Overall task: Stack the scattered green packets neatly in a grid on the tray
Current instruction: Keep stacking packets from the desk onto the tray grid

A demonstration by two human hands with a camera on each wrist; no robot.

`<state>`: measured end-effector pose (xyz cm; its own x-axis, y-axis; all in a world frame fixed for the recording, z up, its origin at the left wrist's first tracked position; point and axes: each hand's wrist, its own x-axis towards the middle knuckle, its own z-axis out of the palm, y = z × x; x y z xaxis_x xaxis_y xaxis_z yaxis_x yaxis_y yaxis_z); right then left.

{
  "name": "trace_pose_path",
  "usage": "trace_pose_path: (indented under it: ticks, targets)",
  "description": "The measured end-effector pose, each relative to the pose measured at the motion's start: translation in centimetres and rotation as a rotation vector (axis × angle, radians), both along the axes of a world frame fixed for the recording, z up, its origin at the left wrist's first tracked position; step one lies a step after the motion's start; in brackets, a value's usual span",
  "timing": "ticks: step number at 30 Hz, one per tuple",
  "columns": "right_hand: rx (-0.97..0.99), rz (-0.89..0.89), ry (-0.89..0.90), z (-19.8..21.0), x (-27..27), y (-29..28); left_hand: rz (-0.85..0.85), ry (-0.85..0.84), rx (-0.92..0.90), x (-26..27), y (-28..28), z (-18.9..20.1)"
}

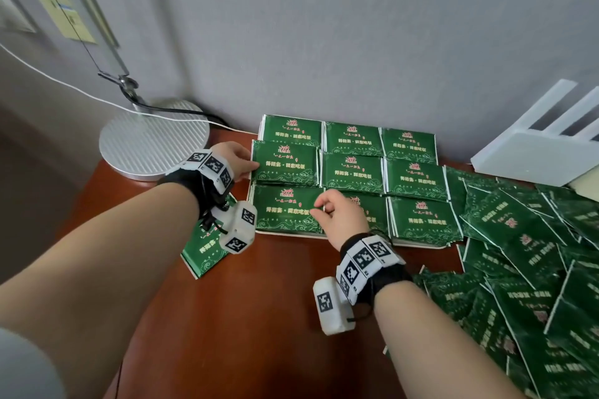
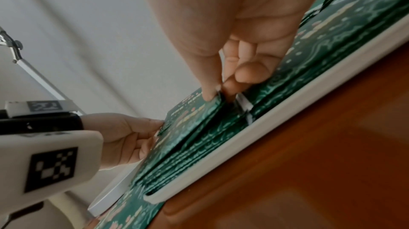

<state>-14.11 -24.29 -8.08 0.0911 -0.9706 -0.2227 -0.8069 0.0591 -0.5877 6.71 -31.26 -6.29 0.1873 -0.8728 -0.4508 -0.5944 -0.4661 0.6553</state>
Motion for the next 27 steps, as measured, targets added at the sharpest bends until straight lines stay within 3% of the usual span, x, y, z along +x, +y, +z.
trace_pose_path:
  ticks: [8, 12, 16, 21, 27]
  targets:
    - [0.031, -0.019, -0.031, -0.1, 0.3, -0.4, -0.031, -0.019, -0.056, 0.2, 0.3, 0.0]
    - [0.008, -0.036, -0.016, 0.3, -0.2, 0.0, -0.069, -0.194, -0.111, 1.6, 1.9, -0.1]
    - [-0.025, -0.021, 0.044, 2.1, -1.2, 1.2, -0.09, -0.434, -0.035, 3.3, 6.0, -1.1]
    - [-0.047, -0.004, 0.11, 4.8, -2.6, 4.2, -0.402, -0.629, 0.094, 5.4, 12.7, -3.5]
    - [0.044, -0.132, 0.293, 4.9, -6.4, 10.3, -0.437, -0.621, 0.015, 5.8, 17.8, -3.9]
